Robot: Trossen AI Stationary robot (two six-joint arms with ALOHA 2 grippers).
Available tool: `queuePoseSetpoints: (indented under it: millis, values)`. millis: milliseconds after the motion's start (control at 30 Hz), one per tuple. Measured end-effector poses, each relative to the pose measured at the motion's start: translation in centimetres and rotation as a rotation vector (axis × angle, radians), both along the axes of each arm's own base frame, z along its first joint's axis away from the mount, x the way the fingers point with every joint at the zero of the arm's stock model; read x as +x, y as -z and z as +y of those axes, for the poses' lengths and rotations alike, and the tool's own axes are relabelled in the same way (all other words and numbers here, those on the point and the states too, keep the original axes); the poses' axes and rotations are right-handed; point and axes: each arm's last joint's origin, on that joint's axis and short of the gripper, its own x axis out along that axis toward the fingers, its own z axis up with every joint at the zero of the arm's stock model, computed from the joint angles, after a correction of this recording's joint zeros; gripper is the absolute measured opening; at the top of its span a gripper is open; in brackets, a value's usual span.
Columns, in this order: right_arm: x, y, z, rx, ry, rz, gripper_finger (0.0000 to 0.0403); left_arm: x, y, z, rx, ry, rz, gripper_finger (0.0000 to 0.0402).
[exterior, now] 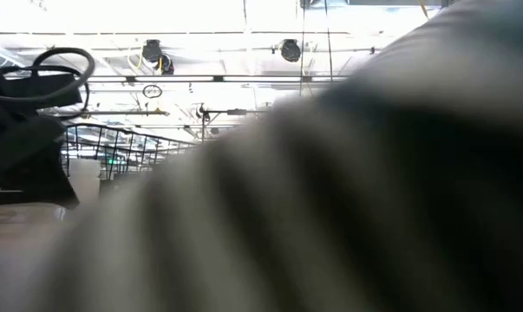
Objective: Pick & Place Medicine items
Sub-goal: Put the white pill bottle into the right black basket
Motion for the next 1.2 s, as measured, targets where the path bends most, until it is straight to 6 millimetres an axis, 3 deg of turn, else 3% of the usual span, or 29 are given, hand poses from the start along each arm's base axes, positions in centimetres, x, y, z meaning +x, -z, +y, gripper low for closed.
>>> queuePoseSetpoints:
  millis: [567,900,1200]
  values:
    - [0.0,0.0,0.0,0.0,0.0,0.0,0.0196,1.4,-0.1,1.7,0.057,-0.052,-0.031,0.0214]
    - [0.0,0.0,0.0,0.0,0.001,0.0,0.0196,2.9,2.5,1.2,0.088,-0.014,-0.064,0.0213]
    - [0.0,0.0,0.0,0.0,0.0,-0.001,0.0196,2.3,2.4,0.6,0.056,-0.018,-0.058,0.0213]
